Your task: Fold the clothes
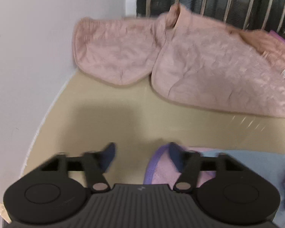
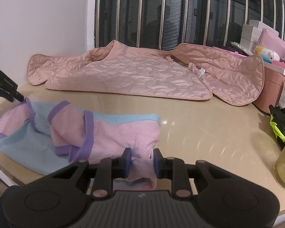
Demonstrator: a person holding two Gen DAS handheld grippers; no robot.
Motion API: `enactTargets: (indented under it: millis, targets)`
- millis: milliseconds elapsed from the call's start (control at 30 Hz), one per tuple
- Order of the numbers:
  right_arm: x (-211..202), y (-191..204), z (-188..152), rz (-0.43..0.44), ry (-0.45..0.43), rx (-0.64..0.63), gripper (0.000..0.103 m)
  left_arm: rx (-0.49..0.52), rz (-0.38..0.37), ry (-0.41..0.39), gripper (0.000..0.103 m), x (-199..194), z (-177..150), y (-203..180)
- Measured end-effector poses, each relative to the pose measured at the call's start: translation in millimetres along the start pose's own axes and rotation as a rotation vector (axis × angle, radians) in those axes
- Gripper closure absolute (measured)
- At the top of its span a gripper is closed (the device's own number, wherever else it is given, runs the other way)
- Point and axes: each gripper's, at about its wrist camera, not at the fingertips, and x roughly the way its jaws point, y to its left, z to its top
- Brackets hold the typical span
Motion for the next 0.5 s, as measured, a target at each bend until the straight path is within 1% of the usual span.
enactTargets:
  millis: [100,167,200,267,300,367,400,433,467,500]
  targets:
    - [-0.2,-1.0,-0.7,0.003,-0.002,0.003,0.079,-0.002,-0.05,-0.026,0.032,-21.5,-0.3,-3.1]
    - [-0.3,-1.1,-1.3,0.003,-0.004,0.002,0.079,0.03,-0.109,-0.021,0.032,-27.1,0.1,-12.5]
    - [-0.3,-0.6,-1.6,0.001,-0.005,0.001,0.079,0.053,-0.144,-0.009,0.032,-27.5,0.4,-18.5]
    - [-0.2,-0.5,-1.5,0.0,-0.005,0.003,0.079,0.095,-0.207,0.044,0.039,-18.5,1.6,-33.8]
    - [-0.2,-0.6,-1.4,0.0,-0.005,0.005,0.079,0.09,-0.231,0.078,0.042,-11.2,2.8,-38.9]
    - [-0.6,-1.2,-1.5,0.001,-0.004,0.01,0.079,0.05,-0.232,0.124,0.048,3.0,3.8,-40.8]
    - [-1.3,-1.9,-1.9,0.002,-0.003,0.011,0.078,0.027,-0.227,0.143,0.06,10.3,3.8,-40.8]
    - [-2.0,-2.5,-2.2,0.003,-0.003,0.013,0.078,0.004,-0.224,0.157,0.075,16.9,3.9,-40.2]
    - [-2.7,-2.8,-2.7,0.003,-0.003,0.012,0.078,-0.021,-0.234,0.152,0.084,20.6,4.0,-37.1]
    - [-3.1,-2.6,-3.0,0.002,-0.004,0.009,0.078,-0.048,-0.243,0.148,0.095,23.9,4.1,-33.6]
